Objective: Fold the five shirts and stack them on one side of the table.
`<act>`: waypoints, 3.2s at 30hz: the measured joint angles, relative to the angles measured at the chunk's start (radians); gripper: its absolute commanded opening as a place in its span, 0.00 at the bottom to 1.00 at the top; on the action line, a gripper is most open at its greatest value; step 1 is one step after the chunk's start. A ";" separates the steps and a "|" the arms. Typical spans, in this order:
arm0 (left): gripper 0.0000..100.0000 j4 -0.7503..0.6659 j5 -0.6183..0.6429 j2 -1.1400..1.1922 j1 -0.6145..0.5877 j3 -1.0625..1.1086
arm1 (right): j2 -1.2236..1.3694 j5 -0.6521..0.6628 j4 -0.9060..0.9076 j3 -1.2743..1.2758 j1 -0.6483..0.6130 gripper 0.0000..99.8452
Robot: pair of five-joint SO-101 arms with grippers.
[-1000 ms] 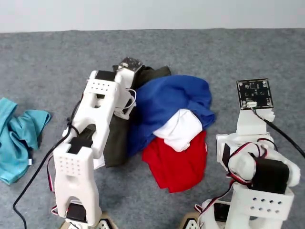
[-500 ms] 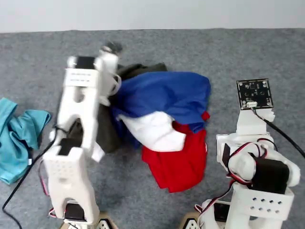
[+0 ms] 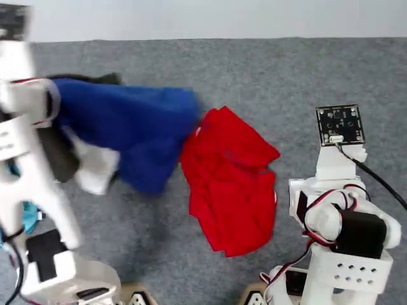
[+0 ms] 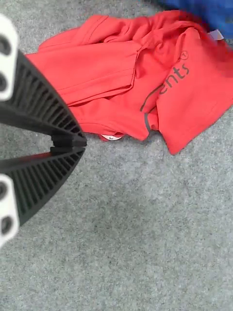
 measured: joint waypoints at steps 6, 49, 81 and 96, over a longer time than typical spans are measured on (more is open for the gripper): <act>0.00 -0.068 0.000 -0.034 -0.282 0.000 | 0.000 0.000 0.000 0.000 0.000 0.01; 0.29 -0.295 0.048 -0.074 -0.457 -0.048 | 0.000 0.000 0.000 0.000 0.000 0.01; 0.11 -0.316 0.032 -0.081 0.973 0.700 | -0.015 -0.003 0.068 -0.212 0.319 0.01; 0.23 -0.563 -0.002 0.008 1.030 1.016 | -0.012 -0.003 0.072 -0.212 0.402 0.01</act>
